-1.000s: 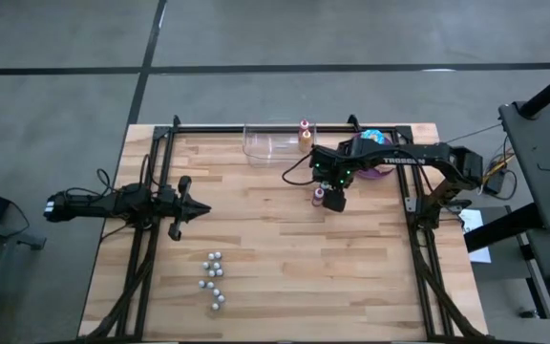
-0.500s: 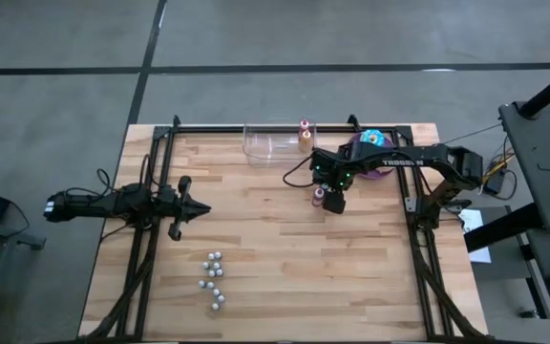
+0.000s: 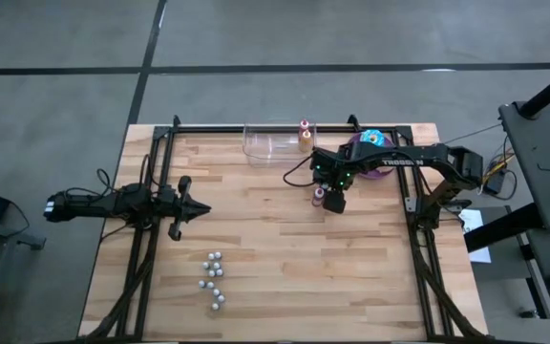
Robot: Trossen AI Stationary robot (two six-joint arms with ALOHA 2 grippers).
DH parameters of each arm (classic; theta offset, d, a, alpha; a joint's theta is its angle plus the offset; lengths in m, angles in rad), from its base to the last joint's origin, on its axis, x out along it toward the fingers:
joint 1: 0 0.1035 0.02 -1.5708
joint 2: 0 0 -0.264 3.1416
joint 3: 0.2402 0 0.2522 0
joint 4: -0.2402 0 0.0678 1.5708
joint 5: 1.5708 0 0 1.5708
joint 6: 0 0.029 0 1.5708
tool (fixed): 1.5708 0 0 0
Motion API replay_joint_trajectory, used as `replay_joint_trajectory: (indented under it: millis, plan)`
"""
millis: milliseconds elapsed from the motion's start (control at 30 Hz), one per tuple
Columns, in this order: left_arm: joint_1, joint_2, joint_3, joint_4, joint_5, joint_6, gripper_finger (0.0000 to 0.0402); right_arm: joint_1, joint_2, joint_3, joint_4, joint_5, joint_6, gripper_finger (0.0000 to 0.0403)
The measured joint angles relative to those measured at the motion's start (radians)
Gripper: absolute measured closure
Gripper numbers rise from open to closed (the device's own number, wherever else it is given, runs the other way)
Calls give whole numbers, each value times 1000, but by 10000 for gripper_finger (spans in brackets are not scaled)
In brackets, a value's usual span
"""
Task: Pick & Place food coloring
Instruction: Put the large yellow food coloring bottle into the transparent bin
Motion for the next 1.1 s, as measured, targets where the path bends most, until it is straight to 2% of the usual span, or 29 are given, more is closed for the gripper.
replay_joint_trajectory:
  millis: [233,333,567,833,1100]
  plan:
    - [0,0,0,0,0,0,402,-2,-1,-2,2,2,2,279]
    - [0,0,0,0,0,0,402,-2,-1,-2,2,2,-2,298]
    - [0,0,0,0,0,0,402,-2,-11,-4,-20,-1,-2,292]
    - [0,0,0,0,0,0,402,-1,-102,22,-144,-4,7,293]
    - [0,0,0,0,0,0,402,-42,-156,159,-271,-8,-4,292]
